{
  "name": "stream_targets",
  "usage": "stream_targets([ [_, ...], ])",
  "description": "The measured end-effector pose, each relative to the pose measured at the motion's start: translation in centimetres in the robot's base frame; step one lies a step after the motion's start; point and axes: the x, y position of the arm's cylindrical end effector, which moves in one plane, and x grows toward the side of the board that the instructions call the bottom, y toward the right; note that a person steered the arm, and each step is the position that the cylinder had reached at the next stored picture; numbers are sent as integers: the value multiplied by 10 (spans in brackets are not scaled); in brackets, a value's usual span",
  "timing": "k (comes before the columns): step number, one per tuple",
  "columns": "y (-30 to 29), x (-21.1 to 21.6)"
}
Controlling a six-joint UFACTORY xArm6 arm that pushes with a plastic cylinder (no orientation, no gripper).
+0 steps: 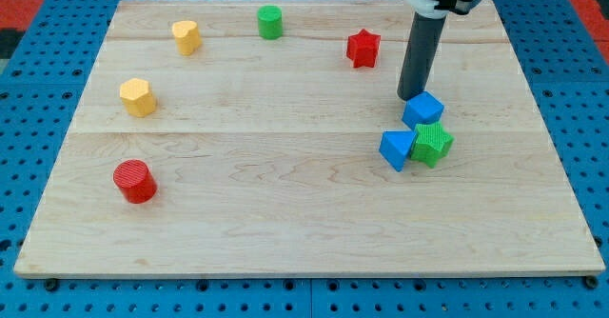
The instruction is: Move green circle to the left of red star
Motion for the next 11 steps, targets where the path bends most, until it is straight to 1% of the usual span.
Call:
stream_targets([
  [1, 7, -38],
  [2, 53, -82],
  [3, 72, -134],
  [4, 12, -182],
  [5, -46, -195],
  [6, -138, -192],
  [7, -189, -191],
  [9, -183, -113],
  [10, -216, -117],
  [11, -217, -110],
])
